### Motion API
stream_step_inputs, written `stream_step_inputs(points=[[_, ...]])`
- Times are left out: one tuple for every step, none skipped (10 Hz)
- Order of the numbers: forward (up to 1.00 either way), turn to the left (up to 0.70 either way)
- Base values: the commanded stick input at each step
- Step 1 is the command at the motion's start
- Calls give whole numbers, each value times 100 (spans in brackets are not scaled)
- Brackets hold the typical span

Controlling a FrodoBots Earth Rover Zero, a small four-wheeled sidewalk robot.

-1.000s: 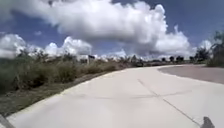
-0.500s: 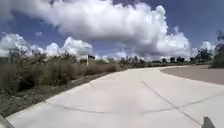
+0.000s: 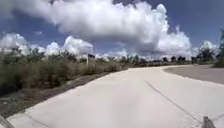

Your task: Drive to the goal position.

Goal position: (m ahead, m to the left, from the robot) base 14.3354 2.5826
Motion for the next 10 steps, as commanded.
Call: stream_step_inputs(points=[[85,-23],[85,-34],[85,-34],[85,-34],[85,-34],[85,-34],[85,-24],[85,-2],[85,0],[85,0]])
